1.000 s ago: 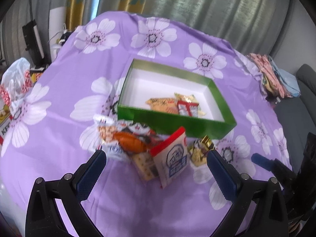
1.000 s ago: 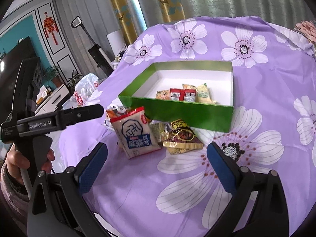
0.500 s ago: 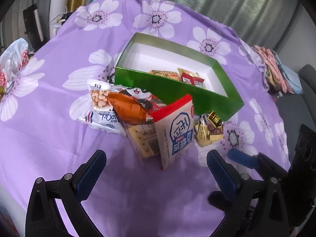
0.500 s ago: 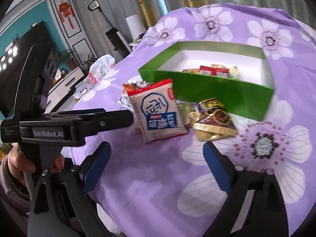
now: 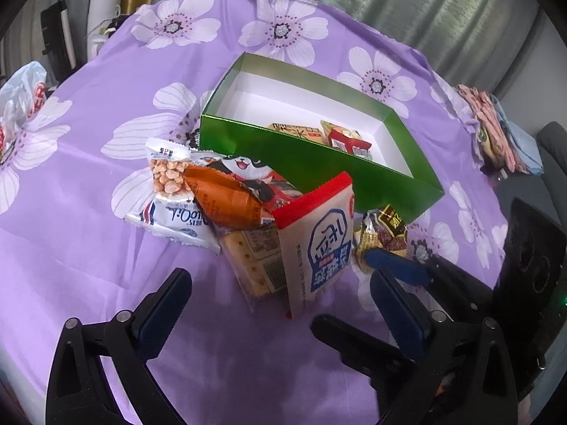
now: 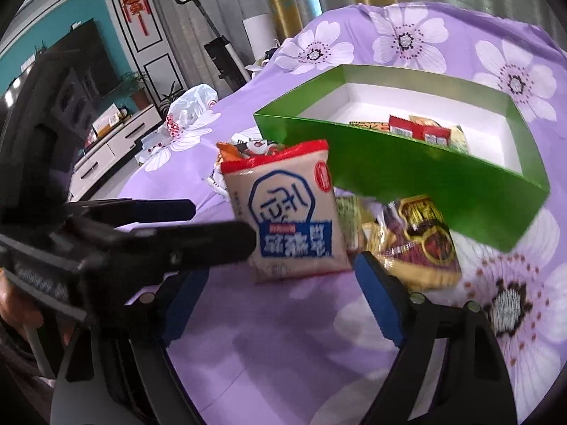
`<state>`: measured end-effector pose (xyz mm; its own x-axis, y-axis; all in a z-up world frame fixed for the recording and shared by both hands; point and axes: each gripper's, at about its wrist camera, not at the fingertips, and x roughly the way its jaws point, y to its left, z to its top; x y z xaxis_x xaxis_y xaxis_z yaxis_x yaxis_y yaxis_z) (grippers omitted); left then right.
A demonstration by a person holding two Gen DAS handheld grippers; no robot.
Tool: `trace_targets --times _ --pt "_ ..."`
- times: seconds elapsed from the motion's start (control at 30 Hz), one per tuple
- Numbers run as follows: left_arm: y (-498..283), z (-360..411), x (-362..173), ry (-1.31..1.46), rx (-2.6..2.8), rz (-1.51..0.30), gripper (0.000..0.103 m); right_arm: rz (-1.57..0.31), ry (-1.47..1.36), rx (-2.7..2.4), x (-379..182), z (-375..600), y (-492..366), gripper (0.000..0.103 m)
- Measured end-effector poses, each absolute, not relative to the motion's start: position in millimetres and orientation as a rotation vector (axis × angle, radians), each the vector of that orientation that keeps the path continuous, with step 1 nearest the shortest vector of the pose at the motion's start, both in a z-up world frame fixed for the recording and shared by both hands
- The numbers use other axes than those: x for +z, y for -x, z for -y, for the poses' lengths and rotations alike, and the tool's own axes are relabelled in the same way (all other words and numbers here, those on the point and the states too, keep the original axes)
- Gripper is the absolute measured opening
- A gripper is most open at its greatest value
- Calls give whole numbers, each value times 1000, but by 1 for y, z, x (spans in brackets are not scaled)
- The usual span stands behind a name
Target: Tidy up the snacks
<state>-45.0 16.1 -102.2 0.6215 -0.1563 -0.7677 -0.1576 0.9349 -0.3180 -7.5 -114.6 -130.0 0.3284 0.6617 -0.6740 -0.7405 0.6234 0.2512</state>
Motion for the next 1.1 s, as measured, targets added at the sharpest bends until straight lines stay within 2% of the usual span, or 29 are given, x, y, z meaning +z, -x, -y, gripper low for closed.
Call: trace_targets --times 0.27,0.33,0.47,0.53,0.6,1.1 --pt "32 -15 -110 375 -11 -932 72 -824 172 944 -132 99 -7 81" --pt "31 -12 -111 375 -31 -935 57 -837 180 955 -133 97 -9 75" --pt "27 -8 -112 375 -56 -938 45 -831 196 942 -136 97 -6 65" --pt "25 -7 -112 380 -70 -938 36 -826 188 936 -136 98 -5 64" --pt "25 -5 -113 381 -87 -936 31 -824 189 928 -136 97 -3 64" --pt "36 2 -95 362 -140 -898 31 -769 143 882 -121 108 16 63"
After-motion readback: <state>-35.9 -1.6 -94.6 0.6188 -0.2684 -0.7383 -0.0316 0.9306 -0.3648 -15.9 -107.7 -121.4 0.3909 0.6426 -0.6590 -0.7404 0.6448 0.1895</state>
